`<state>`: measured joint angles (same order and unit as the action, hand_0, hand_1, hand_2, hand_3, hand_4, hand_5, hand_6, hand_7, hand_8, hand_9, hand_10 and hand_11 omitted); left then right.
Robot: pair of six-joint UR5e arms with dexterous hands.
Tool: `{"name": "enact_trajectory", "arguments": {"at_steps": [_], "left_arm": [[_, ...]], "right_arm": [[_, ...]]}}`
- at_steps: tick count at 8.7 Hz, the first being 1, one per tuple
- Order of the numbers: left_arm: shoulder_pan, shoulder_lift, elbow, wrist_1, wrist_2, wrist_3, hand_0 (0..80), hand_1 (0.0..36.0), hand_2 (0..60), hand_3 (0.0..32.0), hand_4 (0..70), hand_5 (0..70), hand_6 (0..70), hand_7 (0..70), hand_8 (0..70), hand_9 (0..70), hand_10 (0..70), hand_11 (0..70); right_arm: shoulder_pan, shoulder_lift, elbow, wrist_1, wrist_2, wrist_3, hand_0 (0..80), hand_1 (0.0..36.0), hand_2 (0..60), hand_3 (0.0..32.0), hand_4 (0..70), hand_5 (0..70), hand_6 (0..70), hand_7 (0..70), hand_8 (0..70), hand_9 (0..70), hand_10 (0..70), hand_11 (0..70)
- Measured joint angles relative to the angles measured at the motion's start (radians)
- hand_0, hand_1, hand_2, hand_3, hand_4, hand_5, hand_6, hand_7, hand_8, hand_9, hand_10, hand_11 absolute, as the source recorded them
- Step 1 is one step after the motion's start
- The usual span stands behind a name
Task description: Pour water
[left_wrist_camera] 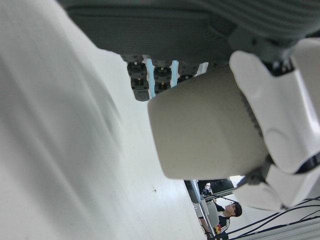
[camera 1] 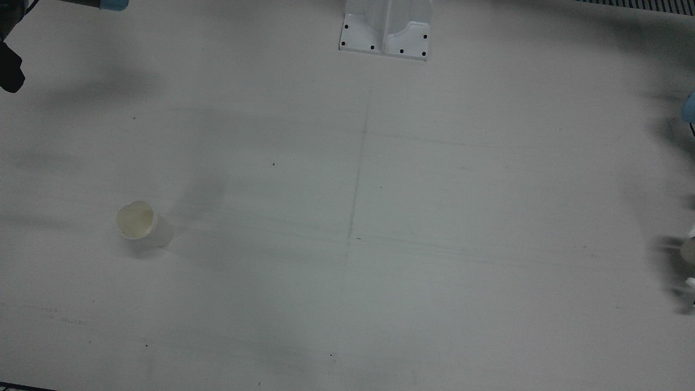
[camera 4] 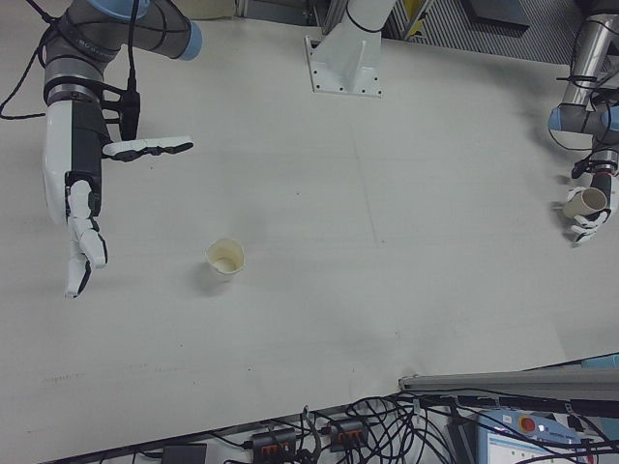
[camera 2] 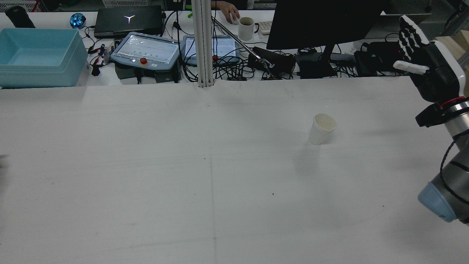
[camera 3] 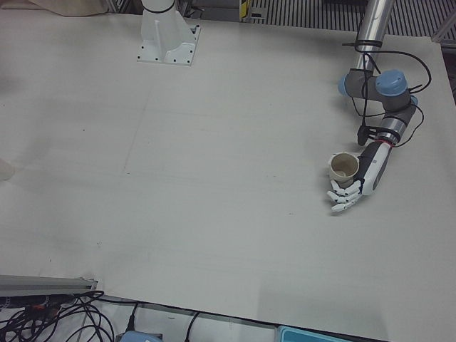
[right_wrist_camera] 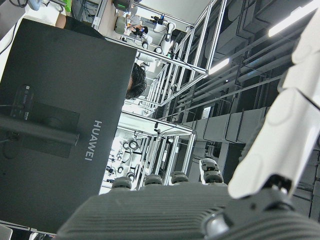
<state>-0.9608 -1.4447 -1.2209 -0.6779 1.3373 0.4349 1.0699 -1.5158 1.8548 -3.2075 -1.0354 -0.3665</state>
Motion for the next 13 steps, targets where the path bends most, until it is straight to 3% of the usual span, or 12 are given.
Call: {"name": "enact_trajectory", "arguments": {"at_steps": [2,5,8,9,11,12,13], "left_arm": [[-0.002,0.003,-0.014,-0.013,-0.042,-0.066,47.4,20.3,59.0,0.0,48.3,70.0,24.6,43.2,13.1,22.1,10.5,16.1],[-0.005,0.018,-0.039,-0.021,-0.061,-0.098,47.1,20.0,57.6,0.0,46.5,70.0,24.2,42.2,12.7,21.5,10.1,15.5],[-0.006,0.048,-0.043,-0.031,-0.071,-0.113,47.3,19.8,55.1,0.0,45.5,70.0,23.9,41.7,12.6,21.3,9.7,14.9],[-0.007,0.051,-0.043,-0.033,-0.072,-0.114,47.4,19.9,55.2,0.0,45.8,70.0,24.0,41.6,12.6,21.3,9.7,14.8],[-0.008,0.059,-0.043,-0.034,-0.073,-0.122,47.1,19.6,55.4,0.0,45.0,70.0,23.6,41.5,12.4,21.2,9.6,14.7],[-0.009,0.065,-0.043,-0.035,-0.073,-0.124,46.8,19.5,55.7,0.0,44.9,70.0,23.4,41.3,12.3,21.0,9.6,14.6],[-0.009,0.068,-0.044,-0.036,-0.073,-0.124,46.9,19.9,58.1,0.0,46.1,70.0,23.6,41.4,12.3,21.0,9.6,14.6]], "right_arm": [[-0.044,0.005,-0.017,0.005,0.007,-0.001,46.1,12.6,5.5,6.4,0.0,9.7,0.0,1.8,0.0,0.0,0.0,0.0],[-0.17,0.075,-0.132,0.015,0.049,0.001,46.3,13.4,4.3,5.8,0.0,5.7,0.0,0.0,0.0,0.0,0.0,0.0],[-0.281,0.092,-0.197,0.019,0.103,0.001,46.6,14.0,4.1,5.4,0.0,5.6,0.0,0.0,0.0,0.0,0.0,0.0],[-0.29,0.086,-0.201,0.017,0.104,-0.001,50.1,18.3,5.3,4.2,0.0,8.3,0.0,0.0,0.0,0.0,0.0,0.0],[-0.283,0.056,-0.201,0.012,0.103,-0.032,58.9,28.2,11.3,3.8,0.0,1.7,0.0,0.0,0.0,0.0,0.0,0.0],[-0.282,0.044,-0.206,0.012,0.103,-0.061,57.5,28.1,13.8,3.4,0.0,1.1,0.0,0.0,0.0,0.0,0.0,0.0],[-0.284,0.041,-0.215,0.013,0.104,-0.091,56.8,27.6,14.2,1.2,0.0,4.8,0.0,0.0,0.0,0.0,0.0,0.0]]}}
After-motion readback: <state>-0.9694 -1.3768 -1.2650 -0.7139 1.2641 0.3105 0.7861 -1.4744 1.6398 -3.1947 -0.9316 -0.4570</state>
